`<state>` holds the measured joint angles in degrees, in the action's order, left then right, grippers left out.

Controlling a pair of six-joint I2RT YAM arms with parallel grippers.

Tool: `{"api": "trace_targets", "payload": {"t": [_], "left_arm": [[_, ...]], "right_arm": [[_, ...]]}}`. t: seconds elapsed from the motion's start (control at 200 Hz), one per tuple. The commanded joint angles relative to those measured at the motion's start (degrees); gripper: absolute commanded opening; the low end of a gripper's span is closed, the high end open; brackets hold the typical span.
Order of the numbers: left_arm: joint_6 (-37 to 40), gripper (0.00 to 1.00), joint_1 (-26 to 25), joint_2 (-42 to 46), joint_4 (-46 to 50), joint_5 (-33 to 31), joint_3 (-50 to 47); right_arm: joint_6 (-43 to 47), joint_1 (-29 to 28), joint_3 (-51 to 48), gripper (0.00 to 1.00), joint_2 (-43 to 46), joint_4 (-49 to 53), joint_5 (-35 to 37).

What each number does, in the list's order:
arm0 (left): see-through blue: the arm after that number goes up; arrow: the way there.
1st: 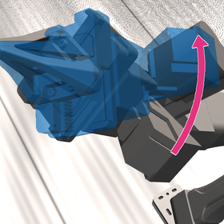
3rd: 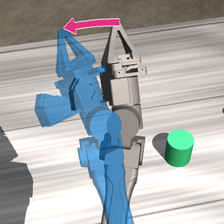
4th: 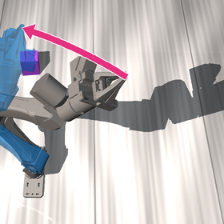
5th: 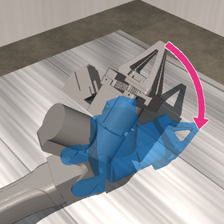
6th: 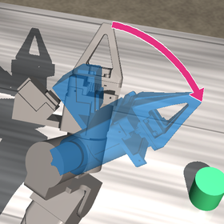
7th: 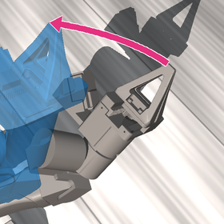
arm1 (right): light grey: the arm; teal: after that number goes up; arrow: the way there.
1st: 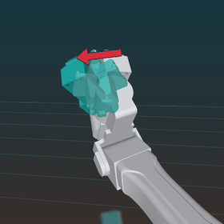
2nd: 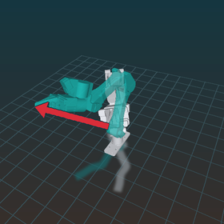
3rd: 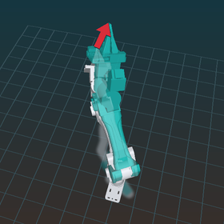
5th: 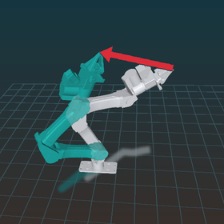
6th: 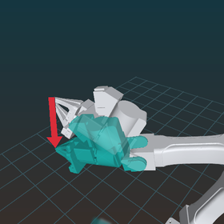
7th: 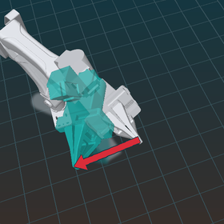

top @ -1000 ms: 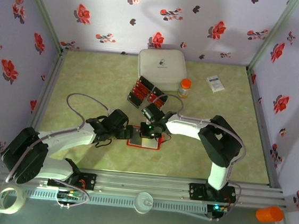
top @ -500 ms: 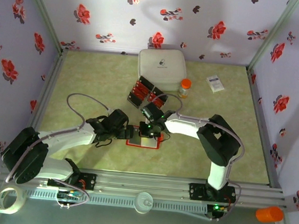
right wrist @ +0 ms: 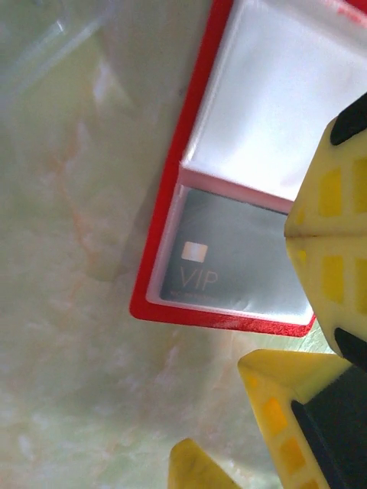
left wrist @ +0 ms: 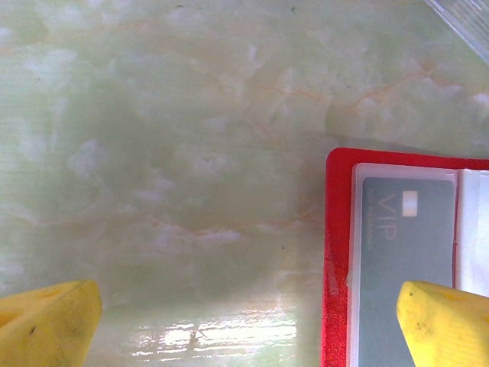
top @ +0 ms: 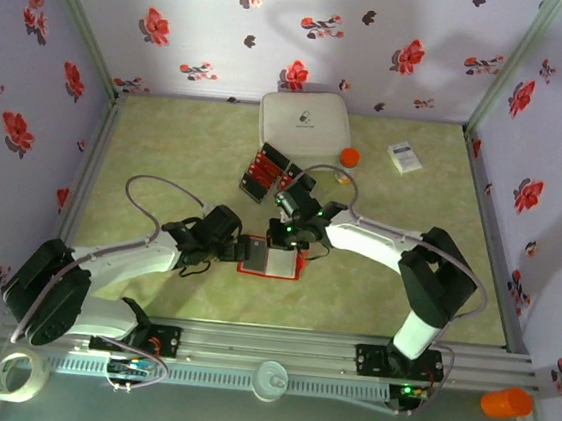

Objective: Put the credit cards into the card holder
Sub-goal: Insert the credit card into the card slot, then flip over the card slot on the card holder.

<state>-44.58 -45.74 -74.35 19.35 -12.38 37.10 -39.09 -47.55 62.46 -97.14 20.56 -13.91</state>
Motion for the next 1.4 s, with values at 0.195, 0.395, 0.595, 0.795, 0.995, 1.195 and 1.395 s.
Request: {"api": "trace_targets", "payload": {"t": [0.195, 0.395, 0.595, 0.795, 0.995, 1.195, 1.395], "left_arm": [[-0.15, 1.0, -3.85, -1.69, 1.35, -0.25, 5.33], [-0.34, 1.0, -6.74, -5.6, 0.48, -0.76, 8.09], [-0.53, 1.0, -8.72, -8.59, -0.58, -1.04, 9.5], [-0.7, 1.0, -9.79, -10.83, -1.74, -1.14, 10.18], [-0.8, 1.0, -10.25, -12.04, -2.58, -1.2, 10.15], [-1.13, 1.0, -10.6, -12.01, -4.02, -1.15, 9.04], [-1.33, 1.0, -10.69, -11.99, -5.15, -1.15, 7.87]], "right_arm": [[3.44, 6.44, -4.58, 0.06, 3.38, 2.38, 0.3], [4.24, 6.94, -3.68, 0.05, 1.55, 2.18, -0.93], [4.06, 7.01, -3.27, 0.04, -0.6, 1.37, -1.63], [3.93, 6.9, -3.15, 0.03, -3.08, 0.61, -2.17], [3.43, 6.43, -3.48, 0.02, -5.4, -0.73, -3.29], [2.33, 5.07, -3.42, 0.01, -6.74, -2.16, -3.92], [1.17, 4.18, -3.44, 0.01, -7.05, -3.37, -4.2]]}}
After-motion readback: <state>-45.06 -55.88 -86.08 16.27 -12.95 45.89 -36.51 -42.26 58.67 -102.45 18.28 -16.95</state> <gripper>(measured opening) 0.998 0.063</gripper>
